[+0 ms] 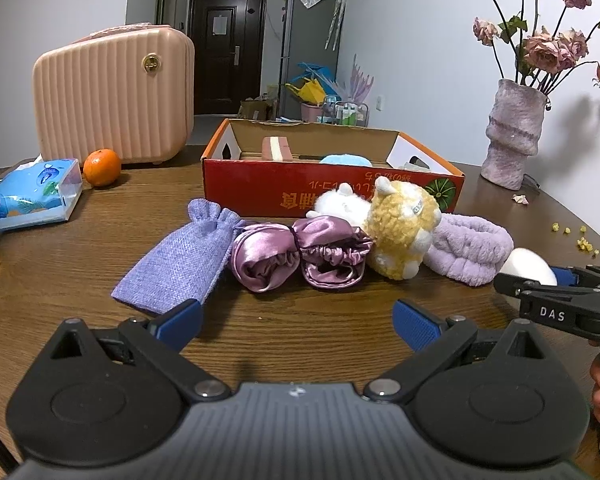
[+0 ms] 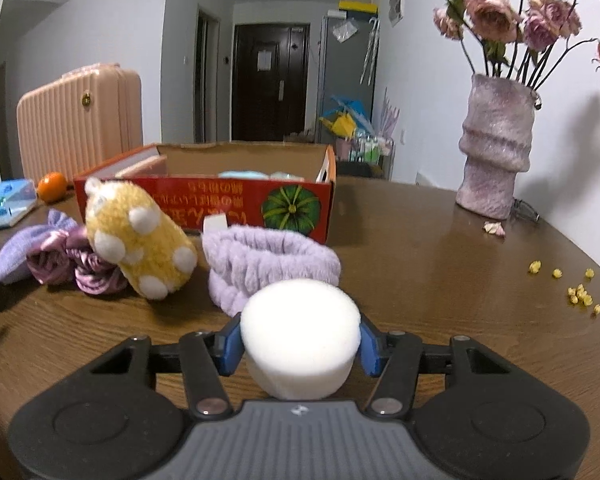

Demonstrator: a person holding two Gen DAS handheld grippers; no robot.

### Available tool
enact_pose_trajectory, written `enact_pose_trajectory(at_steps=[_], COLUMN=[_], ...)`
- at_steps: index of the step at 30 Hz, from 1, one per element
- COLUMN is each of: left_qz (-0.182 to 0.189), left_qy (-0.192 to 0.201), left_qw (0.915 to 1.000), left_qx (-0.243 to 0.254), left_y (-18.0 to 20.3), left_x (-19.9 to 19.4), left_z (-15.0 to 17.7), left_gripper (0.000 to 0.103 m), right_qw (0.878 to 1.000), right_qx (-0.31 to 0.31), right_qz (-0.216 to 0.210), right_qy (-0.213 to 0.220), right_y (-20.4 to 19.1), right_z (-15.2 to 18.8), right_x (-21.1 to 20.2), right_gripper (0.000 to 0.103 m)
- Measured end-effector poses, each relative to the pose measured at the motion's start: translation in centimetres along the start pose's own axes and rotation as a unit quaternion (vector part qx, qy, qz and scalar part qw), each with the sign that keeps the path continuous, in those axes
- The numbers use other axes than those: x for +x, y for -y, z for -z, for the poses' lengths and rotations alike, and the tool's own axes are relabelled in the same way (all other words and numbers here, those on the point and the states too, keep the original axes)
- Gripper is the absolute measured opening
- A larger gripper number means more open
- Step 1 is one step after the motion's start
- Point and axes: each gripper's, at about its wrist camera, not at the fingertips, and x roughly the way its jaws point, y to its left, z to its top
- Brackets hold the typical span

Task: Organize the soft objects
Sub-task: 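Grasp the lavender drawstring pouch with the left gripper while the right gripper holds the cylinder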

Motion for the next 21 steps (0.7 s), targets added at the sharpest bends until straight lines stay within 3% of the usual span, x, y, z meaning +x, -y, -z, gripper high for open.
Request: enact_pose_trajectory(at_steps=[9,21], left_qz=[0.002,-0.026], left_qy=[0.009,0.032], left_qw=[0.9999,0.9991], left_qx=[-0.006,-0.014], left_y=[-0.2,-1.9], left_x=[-0.4,-0.8], left_z=[-0.2,-0.9], left_gripper=[0.103,0.103], right_qw=[0.999,0.998], right_qx=[0.006,0.006], right_qz=[-0.002,0.008], right_qy=[0.048,0.056], right_y=[-0.5,-0.8], right_z=[-0.3,-0.2], right_x=[-1.7,-1.9], right_gripper=[0.055,0.055])
